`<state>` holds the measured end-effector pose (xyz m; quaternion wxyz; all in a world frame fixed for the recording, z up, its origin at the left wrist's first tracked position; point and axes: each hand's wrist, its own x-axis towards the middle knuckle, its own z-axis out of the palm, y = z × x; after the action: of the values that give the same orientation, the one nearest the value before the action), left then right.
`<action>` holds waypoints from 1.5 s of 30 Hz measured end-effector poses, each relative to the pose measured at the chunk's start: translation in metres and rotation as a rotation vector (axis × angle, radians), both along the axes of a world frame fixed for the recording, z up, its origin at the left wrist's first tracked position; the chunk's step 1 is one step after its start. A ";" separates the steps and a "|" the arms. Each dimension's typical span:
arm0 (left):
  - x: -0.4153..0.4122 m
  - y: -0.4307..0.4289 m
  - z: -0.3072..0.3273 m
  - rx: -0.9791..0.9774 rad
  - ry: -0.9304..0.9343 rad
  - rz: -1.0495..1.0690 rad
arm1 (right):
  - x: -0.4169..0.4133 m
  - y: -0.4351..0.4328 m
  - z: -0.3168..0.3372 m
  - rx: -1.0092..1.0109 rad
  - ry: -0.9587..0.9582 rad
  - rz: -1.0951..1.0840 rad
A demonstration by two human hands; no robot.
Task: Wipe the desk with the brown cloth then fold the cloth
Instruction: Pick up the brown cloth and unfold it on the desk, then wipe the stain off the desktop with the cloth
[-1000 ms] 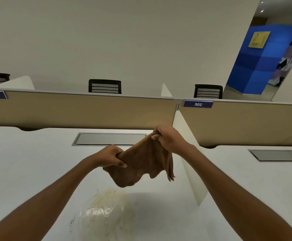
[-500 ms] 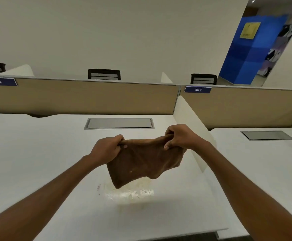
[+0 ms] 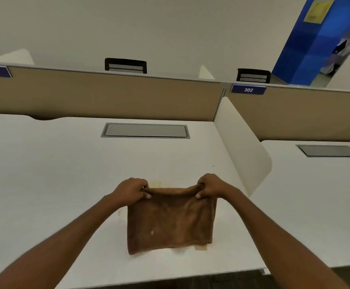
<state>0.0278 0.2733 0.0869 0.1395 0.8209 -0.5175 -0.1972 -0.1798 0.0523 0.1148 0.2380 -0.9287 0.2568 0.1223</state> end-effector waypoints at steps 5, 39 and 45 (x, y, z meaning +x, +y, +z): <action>0.032 -0.028 -0.061 0.063 -0.023 0.097 | 0.043 -0.029 -0.078 -0.010 0.045 -0.062; 0.075 0.058 -0.122 0.073 -0.209 0.269 | 0.113 0.090 -0.165 -0.308 0.046 -0.311; 0.079 0.063 -0.129 0.034 -0.159 0.315 | 0.108 0.088 -0.168 -0.319 0.109 -0.350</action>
<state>0.1069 0.3368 -0.0416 0.1134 0.9072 -0.3882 -0.1160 -0.0721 0.1401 -0.0534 0.0918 -0.8878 0.4426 0.0870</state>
